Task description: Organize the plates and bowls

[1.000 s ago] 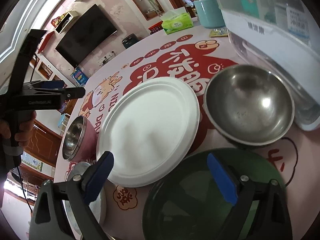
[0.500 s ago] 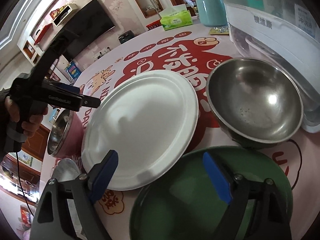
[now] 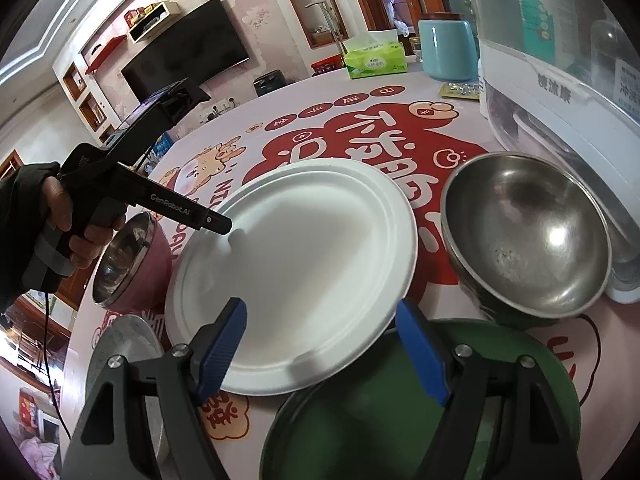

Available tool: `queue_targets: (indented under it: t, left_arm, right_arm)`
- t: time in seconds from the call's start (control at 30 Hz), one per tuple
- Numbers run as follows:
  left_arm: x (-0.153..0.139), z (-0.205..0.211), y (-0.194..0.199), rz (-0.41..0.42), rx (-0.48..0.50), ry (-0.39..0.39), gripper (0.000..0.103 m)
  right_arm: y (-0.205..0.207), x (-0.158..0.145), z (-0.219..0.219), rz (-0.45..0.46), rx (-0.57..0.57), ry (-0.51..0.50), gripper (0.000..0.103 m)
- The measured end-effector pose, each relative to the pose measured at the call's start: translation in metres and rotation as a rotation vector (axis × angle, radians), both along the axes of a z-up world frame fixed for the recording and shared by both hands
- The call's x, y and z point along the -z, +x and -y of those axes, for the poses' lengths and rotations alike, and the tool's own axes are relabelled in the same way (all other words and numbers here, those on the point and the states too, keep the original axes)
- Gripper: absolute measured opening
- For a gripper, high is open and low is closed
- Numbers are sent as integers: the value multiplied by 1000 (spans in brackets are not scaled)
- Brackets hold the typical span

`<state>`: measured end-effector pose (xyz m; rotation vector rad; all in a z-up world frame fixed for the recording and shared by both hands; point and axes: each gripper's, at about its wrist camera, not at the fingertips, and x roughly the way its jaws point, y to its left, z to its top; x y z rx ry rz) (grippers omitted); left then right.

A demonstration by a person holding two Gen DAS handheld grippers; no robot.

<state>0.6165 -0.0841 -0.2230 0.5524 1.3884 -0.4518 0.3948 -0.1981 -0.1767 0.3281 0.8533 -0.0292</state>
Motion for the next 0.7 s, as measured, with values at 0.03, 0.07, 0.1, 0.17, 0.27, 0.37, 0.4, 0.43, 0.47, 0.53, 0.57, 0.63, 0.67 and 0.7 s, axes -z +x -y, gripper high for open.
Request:
queue_targets:
  t: [0.03,0.07,0.1,0.17,0.27,0.37,0.4,0.43,0.47,0.53,0.57,0.63,0.67,0.7]
  left_arm:
    - [2,1,0,-5,-4,1,60]
    - [3,0,0,-12,-10,-7,60]
    - [3,-1,3,-14,-12,-16,57]
    - [3,1,4,-18,-8,-22,54]
    - [3,4,4,-12,-2,-24,53]
    - [4,6,3,-30,-11,-51,44]
    - [4,6,2,-36,-15,-59,40]
    - [4,7,1,-38,-15,-63,38]
    - [4,8,-1,-37,-13,-65,37]
    - [4,9,-2,-37,-12,-68,35]
    - [5,10,-4,-36,-12,-68,35]
    - [5,12,-7,-36,-7,-73,35]
    - [5,12,-9,-35,-5,-74,35]
    - [5,12,-10,-36,-2,-74,35]
  right_arm:
    - [1,1,0,-3,0,-5,77]
    - [2,1,0,-11,2,-11,77]
    - [4,1,-1,-20,5,-17,76]
    - [8,1,-2,-40,7,-32,76]
    - [10,2,-6,-59,11,-60,76]
    - [12,2,-7,-78,18,-71,75]
    - [13,2,-8,-87,21,-83,73]
    - [13,2,-9,-96,26,-99,72]
    - [14,2,-10,-104,30,-110,69]
    - [15,2,-10,-115,32,-121,68]
    - [15,2,-10,-120,32,-126,68]
    - [16,2,-11,-136,34,-137,67]
    - [17,2,-12,-144,35,-142,67]
    - [17,1,-12,-152,34,-151,67]
